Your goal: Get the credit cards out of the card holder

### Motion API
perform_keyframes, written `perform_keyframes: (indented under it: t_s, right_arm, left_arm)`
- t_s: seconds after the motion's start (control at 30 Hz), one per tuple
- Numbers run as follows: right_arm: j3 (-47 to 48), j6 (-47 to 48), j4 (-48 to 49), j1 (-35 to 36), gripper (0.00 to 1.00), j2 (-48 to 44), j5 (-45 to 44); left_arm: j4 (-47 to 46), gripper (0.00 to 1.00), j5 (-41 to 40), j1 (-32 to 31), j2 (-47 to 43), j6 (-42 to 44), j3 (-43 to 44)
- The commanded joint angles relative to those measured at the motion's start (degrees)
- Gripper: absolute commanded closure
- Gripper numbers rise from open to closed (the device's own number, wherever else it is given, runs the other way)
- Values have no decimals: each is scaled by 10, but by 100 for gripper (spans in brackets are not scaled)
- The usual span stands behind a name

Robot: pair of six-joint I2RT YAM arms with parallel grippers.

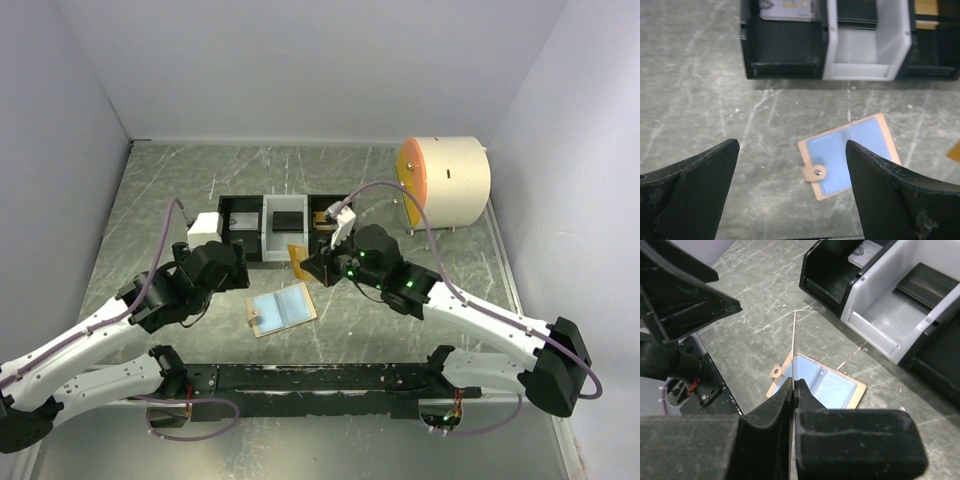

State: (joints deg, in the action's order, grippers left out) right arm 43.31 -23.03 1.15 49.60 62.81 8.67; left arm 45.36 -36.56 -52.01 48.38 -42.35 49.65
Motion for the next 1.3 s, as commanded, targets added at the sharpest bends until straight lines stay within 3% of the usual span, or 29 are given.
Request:
perform_keyframes:
  t_s: [0.0, 0.17, 0.3, 0.47, 0.6, 0.8, 0.97, 1.27]
  right_arm:
    - [45, 85, -59, 50, 100, 21, -130]
    - [57, 118, -67, 67, 100, 23, -174]
    - [58, 157, -71, 70, 100, 18, -195]
    - [72, 200, -88, 70, 100, 34, -239]
    - [96, 211, -111, 64, 100, 66, -299]
    - [136, 225, -128, -9, 100, 111, -250]
    - [169, 198, -110, -110, 100, 123, -139]
    - [227, 244, -129, -151, 100, 177, -129]
  left_arm:
    - [-6, 0, -58, 49, -5, 79, 1]
    - [-64, 0, 72, 204, -13, 146, -16]
    - [-78, 0, 107, 275, 11, 167, -18]
    - [-41, 0, 59, 282, 31, 135, -4]
    - [-62, 0, 88, 282, -3, 146, -18]
    - [-77, 0, 81, 282, -32, 153, -27]
    - [-78, 0, 74, 282, -34, 154, -27]
    - [-78, 0, 82, 282, -33, 155, -26]
